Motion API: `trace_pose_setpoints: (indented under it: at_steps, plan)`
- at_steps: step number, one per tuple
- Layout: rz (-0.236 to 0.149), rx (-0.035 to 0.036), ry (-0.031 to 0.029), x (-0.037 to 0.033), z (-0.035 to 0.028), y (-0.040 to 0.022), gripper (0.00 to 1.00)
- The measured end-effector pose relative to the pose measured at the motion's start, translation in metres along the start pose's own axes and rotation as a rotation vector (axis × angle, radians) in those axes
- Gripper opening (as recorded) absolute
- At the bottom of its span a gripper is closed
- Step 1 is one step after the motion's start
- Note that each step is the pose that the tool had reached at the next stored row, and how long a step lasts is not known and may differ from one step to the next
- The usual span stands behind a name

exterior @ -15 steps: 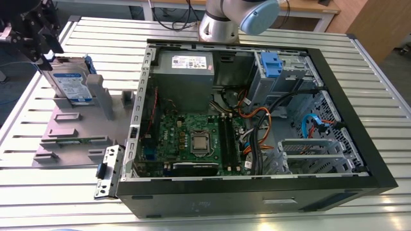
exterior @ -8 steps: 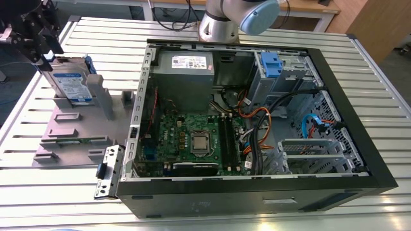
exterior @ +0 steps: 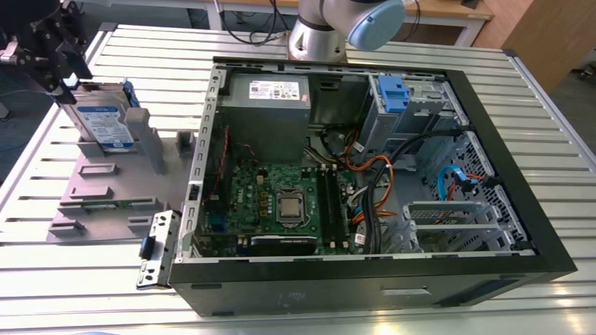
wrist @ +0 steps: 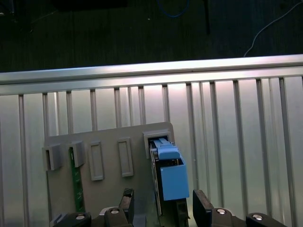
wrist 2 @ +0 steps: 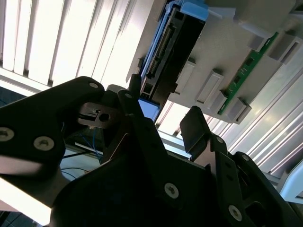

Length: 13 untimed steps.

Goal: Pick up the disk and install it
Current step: 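Pick up the disk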

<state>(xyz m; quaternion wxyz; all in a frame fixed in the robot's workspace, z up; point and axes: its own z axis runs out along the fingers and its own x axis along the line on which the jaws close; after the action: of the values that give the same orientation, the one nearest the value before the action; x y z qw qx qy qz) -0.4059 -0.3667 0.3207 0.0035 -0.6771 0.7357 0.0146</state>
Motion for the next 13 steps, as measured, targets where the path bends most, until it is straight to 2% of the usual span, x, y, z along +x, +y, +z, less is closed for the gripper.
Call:
trace_pose_setpoints:
  at_steps: [13]
  plan:
    - [0.000, 0.0000, 0.0000, 0.0001, 0.0026, 0.0010, 0.60]
